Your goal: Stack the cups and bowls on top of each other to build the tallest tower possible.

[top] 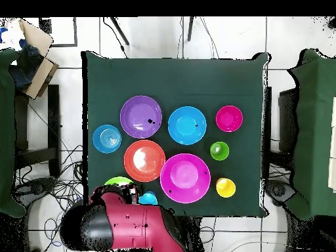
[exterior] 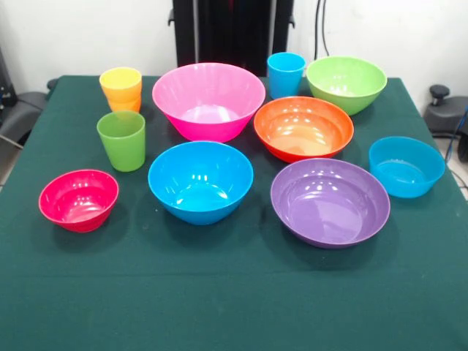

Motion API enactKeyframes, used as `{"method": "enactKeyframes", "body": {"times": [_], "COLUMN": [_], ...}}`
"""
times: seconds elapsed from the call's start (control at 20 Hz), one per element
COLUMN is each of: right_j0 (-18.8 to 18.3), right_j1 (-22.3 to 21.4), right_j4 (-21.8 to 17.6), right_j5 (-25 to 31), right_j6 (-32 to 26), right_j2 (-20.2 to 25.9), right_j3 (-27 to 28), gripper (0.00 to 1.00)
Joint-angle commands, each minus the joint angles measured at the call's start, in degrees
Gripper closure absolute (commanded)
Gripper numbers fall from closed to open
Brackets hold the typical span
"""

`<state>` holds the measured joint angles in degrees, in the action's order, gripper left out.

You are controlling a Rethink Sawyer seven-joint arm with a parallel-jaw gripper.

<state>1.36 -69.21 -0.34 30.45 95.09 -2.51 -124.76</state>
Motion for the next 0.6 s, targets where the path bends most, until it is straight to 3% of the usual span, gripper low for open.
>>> {"method": "enactKeyframes", "body": {"times": [0.05, 0.6], "right_j0": [0.30, -0.74], "right_j1": [7.90, 17.81], "right_j4": [-2.99, -2.22], "right_j5": [-5.86, -16.16], "right_j6": [8.69, 8.19], "right_j2": [1.82, 3.00], "right_j3": [1.36, 2.79], "gripper": [0.00, 0.00]}}
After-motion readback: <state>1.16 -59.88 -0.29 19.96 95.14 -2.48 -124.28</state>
